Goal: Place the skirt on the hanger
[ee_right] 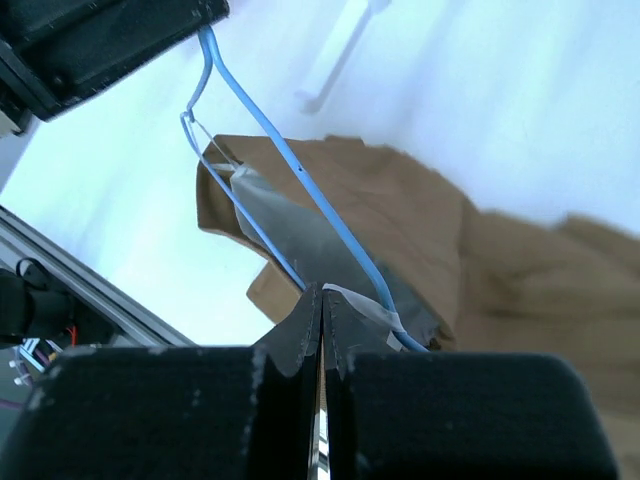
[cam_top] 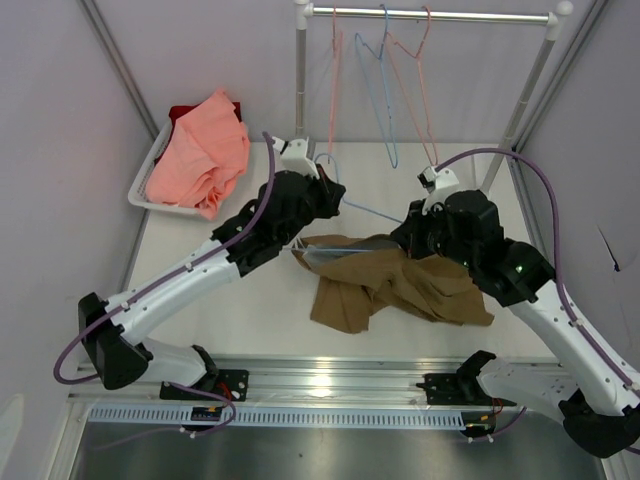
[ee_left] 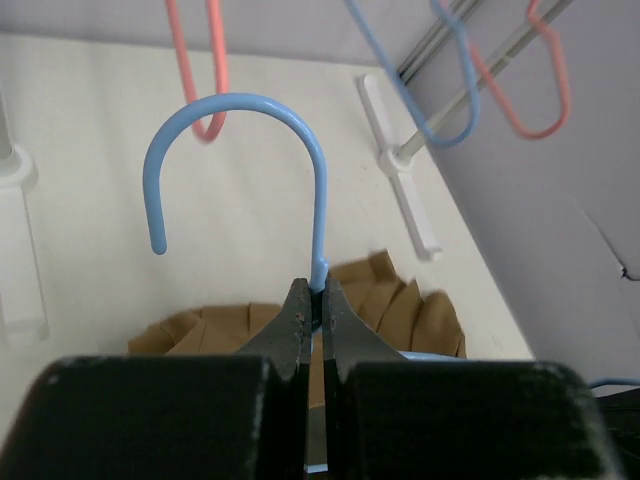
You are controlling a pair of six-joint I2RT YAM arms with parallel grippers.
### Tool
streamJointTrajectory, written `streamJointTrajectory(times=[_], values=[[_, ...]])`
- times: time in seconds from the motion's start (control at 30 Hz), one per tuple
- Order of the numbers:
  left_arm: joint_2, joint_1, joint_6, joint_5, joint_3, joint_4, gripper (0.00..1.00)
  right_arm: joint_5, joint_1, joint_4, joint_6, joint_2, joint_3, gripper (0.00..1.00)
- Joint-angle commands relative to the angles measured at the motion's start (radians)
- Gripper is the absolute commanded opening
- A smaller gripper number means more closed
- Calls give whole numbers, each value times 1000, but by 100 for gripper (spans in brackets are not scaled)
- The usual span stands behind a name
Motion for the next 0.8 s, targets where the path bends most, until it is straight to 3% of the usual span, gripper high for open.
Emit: streamJointTrajectory(times=[0.0, 0.23, 0.33, 0.37, 0.57, 0.67, 0.77], values=[[27, -30, 33, 40, 159, -130, 0, -29, 4, 85, 1, -11, 56, 0], [115, -52, 168, -27, 374, -281, 0, -33, 4, 20, 20, -53, -13, 0], [126, -63, 228, -42, 414, -309, 0, -57, 5, 6, 23, -74, -44, 9], [127, -69, 257, -44, 429, -310, 0, -63, 5, 5, 21, -79, -47, 18], [132, -89, 325, -55, 479, -333, 0, -99, 7, -37, 15, -103, -18, 46], [132, -93, 342, -52, 482, -336, 0, -139, 8, -41, 12, -137, 14, 56], [135, -101, 354, -41, 488, -336, 0, -194, 8, -21, 4, -171, 53, 59]])
